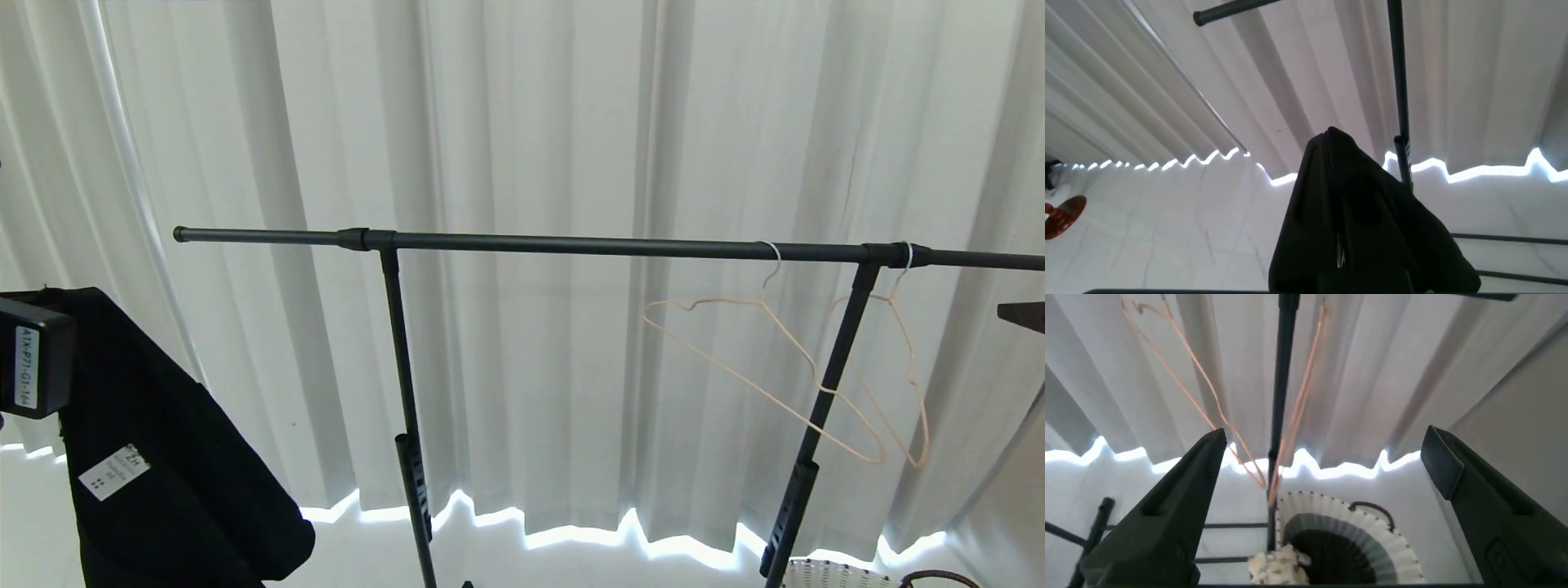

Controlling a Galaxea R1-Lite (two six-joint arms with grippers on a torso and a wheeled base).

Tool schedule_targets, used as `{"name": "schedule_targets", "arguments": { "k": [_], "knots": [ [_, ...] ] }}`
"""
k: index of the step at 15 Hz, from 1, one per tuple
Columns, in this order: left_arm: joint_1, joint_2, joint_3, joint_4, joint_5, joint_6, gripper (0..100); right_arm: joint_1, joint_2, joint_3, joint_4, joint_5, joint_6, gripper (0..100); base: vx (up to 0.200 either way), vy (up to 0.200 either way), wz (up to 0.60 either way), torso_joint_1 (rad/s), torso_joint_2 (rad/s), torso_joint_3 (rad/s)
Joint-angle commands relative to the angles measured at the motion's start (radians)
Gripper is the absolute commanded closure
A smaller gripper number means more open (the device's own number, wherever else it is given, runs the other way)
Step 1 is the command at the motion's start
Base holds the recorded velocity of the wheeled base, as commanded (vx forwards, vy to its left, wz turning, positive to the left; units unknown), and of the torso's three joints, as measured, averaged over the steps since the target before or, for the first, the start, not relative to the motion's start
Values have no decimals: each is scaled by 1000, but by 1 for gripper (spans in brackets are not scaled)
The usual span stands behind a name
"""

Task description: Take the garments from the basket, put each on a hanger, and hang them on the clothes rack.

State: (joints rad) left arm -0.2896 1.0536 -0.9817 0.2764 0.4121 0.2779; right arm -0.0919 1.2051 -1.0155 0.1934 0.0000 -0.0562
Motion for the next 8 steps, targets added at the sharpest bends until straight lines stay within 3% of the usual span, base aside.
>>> {"name": "schedule_targets", "arguments": {
  "k": [1,2,4,7,8],
  "knots": [
    [0,2,1,0,1,1,100,0,73,-9,0,-3,47,0,200,0,0,-2,-2,2],
    [0,2,1,0,1,1,100,0,91,-6,0,-5,79,0,200,0,0,7,2,-2],
    [3,0,1,0,1,1,100,0,152,6,0,-9,176,0,0,0,0,0,0,0],
    [10,-3,-3,0,2,1,100,0,200,37,-19,-9,200,0,0,0,0,0,0,0],
    [10,-1,-3,0,2,1,100,-5,243,91,-78,-20,199,0,0,0,0,0,0,0]
  ]
}}
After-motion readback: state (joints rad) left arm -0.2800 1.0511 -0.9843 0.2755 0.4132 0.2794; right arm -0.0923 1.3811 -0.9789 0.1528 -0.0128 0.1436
